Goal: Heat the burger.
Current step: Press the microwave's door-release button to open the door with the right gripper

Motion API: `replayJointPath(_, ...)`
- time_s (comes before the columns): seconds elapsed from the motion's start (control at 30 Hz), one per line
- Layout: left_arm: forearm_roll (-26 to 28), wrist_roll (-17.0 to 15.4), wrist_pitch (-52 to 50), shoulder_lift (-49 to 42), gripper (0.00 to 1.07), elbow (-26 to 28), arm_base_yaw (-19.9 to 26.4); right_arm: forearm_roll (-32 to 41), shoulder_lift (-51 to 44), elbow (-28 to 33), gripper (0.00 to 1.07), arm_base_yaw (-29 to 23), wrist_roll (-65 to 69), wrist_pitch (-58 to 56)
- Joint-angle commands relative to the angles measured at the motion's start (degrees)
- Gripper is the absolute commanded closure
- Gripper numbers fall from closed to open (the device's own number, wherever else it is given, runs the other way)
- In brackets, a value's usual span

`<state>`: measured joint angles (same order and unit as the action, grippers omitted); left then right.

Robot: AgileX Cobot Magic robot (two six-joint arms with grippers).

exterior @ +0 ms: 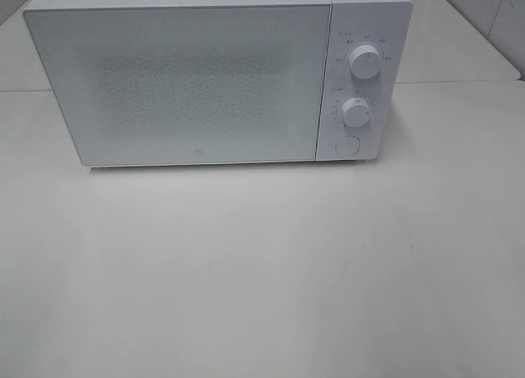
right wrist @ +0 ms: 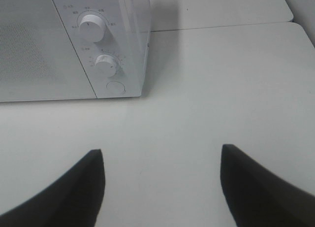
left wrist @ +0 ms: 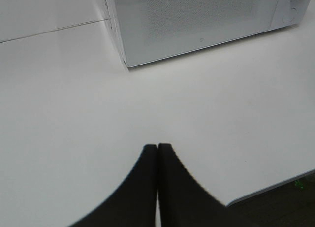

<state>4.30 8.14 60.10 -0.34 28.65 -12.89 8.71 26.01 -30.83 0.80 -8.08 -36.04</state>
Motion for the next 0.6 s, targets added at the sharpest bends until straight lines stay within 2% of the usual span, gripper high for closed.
replayJointPath(0.03, 0.6, -0.2, -0.9, -1.1, 1.06, -0.2, 0.2, -0.2, 3.2, -0.4, 0.43, -0.2, -0.6, 4.0)
replayJointPath(0.2, 0.6, -0.2, -0.9, -1.1, 1.06, -0.2, 0.2, -0.2, 7.8, -0.2, 0.47, -0.2, -0.6, 7.9)
replayJointPath(0.4, 0.6, -0.2, -0.9, -1.1, 1.06, -0.2, 0.2, -0.2, 14.3, -0.2, 0.59, -0.2, -0.6, 13.9)
replayJointPath(0.43, 0.6, -0.2, -0.9, -1.1, 1.06, -0.2, 0.2, -0.2, 16.4, -0.2, 0.66, -0.2, -0.6, 16.1)
replayJointPath(0.47, 0.6, -0.2, -0.9, -1.1, 1.06, -0.2, 0.2, -0.2, 16.4, -0.2, 0.66, -0.2, -0.6, 16.1)
replayJointPath(0.53, 0.6, -0.2, -0.9, -1.1, 1.06, -0.2, 0.2, -0.2, 19.8, -0.2, 0.80, -0.2, -0.6, 19.5)
replayJointPath(0.57, 0.6, -0.2, -0.9, -1.1, 1.06, -0.2, 0.2, -0.2, 19.8, -0.2, 0.80, -0.2, -0.6, 19.5)
replayJointPath(0.6, 0.6, -0.2, -0.9, -1.1, 1.06, -0.2, 0.2, -0.2, 21.9, -0.2, 0.89, -0.2, -0.6, 21.5)
